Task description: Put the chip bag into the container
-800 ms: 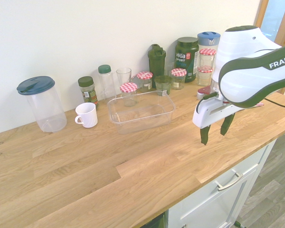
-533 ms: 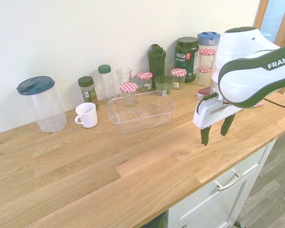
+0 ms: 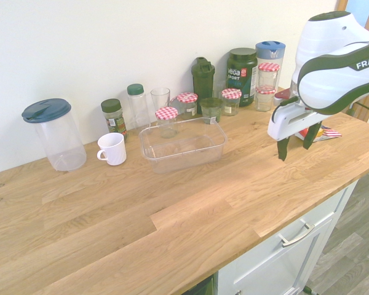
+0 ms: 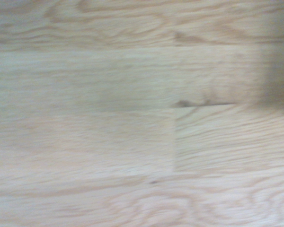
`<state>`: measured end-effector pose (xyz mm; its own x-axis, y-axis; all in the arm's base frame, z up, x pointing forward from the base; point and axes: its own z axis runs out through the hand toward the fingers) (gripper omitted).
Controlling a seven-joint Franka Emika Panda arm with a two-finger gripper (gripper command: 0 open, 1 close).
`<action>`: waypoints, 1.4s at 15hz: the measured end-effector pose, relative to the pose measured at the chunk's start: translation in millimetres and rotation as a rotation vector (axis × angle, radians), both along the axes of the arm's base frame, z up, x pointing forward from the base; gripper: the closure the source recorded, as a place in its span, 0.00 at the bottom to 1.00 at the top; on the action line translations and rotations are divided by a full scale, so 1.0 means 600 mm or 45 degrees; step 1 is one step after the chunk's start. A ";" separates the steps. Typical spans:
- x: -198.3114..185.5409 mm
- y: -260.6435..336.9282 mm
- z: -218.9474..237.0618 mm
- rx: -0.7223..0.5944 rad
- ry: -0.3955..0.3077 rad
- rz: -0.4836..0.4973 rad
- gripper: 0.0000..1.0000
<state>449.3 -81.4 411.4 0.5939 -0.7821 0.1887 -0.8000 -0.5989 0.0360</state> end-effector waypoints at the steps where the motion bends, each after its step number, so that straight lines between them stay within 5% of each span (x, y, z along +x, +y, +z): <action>1: 0.005 -0.021 0.002 -0.047 -0.008 -0.016 0.00; 6: 0.036 -0.082 -0.007 -0.329 -0.069 -0.075 0.00; 13: 0.068 -0.102 -0.073 -0.477 -0.021 -0.081 0.00; 14: 0.070 -0.105 -0.081 -0.491 -0.014 -0.082 1.00; 21: 0.074 -0.120 -0.090 -0.529 -0.013 -0.072 1.00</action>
<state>493.6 -153.3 357.7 0.5488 -0.6695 0.5007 -0.8327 -0.4905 0.2568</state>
